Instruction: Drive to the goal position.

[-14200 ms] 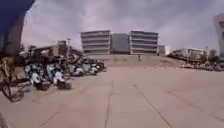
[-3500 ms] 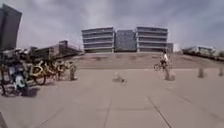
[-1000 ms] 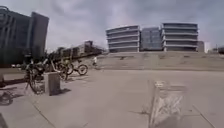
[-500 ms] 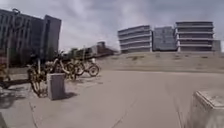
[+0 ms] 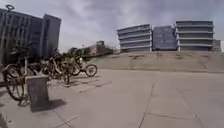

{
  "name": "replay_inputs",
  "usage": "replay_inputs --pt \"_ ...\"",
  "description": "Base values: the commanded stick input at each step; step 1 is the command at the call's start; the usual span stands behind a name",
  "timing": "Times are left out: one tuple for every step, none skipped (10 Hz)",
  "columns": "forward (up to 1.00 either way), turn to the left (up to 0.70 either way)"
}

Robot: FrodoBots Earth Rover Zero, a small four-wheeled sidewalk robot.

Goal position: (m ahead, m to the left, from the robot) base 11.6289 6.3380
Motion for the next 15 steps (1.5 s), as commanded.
replay_inputs --pt "1.0 0.0" --pt "1.0 0.0" --pt "1.0 0.0" --pt "1.0 0.0" --pt "1.0 0.0" --pt "1.0 0.0" --pt "1.0 0.0" --pt "1.0 0.0" --pt "1.0 0.0" --pt "1.0 0.0" --pt "1.0 0.0" --pt "1.0 0.0" --pt "1.0 0.0" --pt "1.0 0.0" --pt "1.0 0.0"
